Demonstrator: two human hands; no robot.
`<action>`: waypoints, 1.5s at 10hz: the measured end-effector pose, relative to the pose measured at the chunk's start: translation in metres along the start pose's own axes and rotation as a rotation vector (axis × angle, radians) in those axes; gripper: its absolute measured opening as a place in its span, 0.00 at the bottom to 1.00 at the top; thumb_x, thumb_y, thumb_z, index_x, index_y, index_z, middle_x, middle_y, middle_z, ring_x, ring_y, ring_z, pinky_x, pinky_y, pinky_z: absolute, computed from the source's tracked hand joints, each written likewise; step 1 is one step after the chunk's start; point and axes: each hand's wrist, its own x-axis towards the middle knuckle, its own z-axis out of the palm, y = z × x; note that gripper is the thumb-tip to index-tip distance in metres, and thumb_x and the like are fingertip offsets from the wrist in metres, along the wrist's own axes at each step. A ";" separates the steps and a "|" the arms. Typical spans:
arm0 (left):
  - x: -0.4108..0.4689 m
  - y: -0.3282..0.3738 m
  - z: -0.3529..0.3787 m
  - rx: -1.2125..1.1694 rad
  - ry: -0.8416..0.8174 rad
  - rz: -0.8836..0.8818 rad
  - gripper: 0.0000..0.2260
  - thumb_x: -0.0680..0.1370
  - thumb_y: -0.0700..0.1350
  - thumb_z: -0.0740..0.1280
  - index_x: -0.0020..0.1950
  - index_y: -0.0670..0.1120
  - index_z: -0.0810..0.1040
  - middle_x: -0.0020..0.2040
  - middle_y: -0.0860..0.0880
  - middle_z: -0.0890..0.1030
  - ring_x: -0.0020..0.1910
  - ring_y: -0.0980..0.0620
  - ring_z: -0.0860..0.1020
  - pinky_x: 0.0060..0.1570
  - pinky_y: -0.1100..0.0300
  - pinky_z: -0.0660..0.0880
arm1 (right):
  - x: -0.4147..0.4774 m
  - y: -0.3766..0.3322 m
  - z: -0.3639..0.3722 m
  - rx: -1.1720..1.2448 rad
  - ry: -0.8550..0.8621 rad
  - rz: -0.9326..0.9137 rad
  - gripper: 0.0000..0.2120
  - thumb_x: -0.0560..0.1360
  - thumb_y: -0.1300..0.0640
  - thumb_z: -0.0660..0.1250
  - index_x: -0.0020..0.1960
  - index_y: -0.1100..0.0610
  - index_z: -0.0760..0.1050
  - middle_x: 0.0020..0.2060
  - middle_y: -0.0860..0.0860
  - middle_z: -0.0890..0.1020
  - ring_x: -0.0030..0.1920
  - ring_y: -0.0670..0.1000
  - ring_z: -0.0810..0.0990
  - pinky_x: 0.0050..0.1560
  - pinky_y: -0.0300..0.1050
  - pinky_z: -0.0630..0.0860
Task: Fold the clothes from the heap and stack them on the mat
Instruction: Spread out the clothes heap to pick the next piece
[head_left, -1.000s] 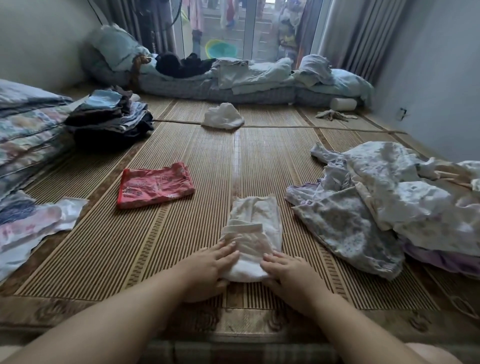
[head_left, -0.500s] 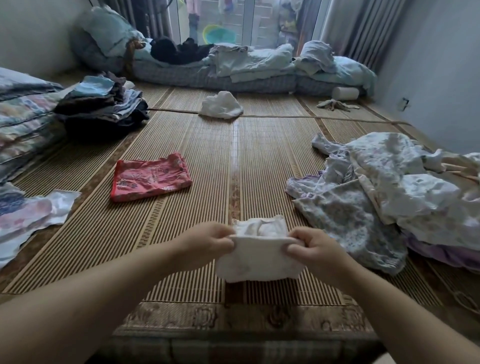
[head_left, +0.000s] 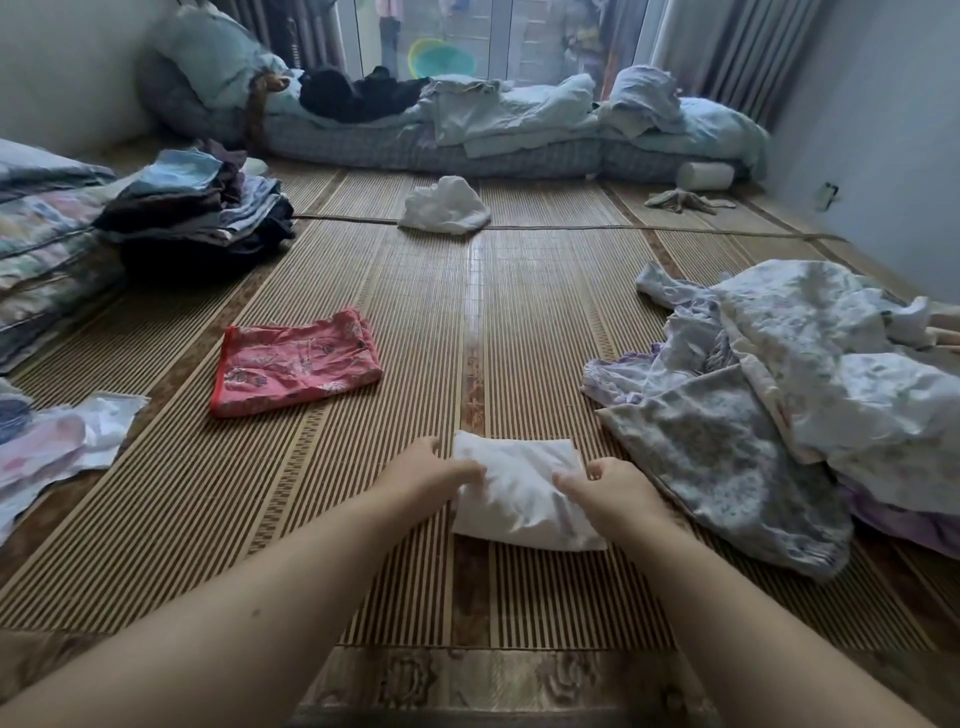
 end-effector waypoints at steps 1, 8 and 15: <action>-0.003 0.005 0.008 0.076 -0.095 0.042 0.19 0.69 0.43 0.69 0.59 0.43 0.77 0.53 0.46 0.81 0.51 0.48 0.80 0.51 0.51 0.79 | -0.003 -0.010 0.003 -0.128 -0.004 0.002 0.12 0.71 0.46 0.68 0.39 0.56 0.75 0.36 0.50 0.78 0.37 0.50 0.76 0.30 0.41 0.66; 0.031 -0.042 -0.125 -0.146 0.277 0.577 0.30 0.72 0.43 0.64 0.72 0.59 0.60 0.68 0.58 0.65 0.69 0.54 0.67 0.65 0.54 0.70 | 0.026 -0.154 0.053 0.306 -0.048 -0.619 0.21 0.78 0.63 0.61 0.66 0.43 0.73 0.57 0.43 0.75 0.52 0.47 0.79 0.48 0.43 0.81; 0.154 -0.106 -0.221 0.518 0.365 -0.041 0.43 0.70 0.64 0.62 0.78 0.54 0.44 0.77 0.53 0.39 0.75 0.40 0.43 0.70 0.40 0.56 | 0.137 -0.253 0.166 -0.630 -0.071 -0.647 0.41 0.69 0.26 0.57 0.76 0.38 0.46 0.77 0.51 0.48 0.74 0.60 0.50 0.69 0.64 0.55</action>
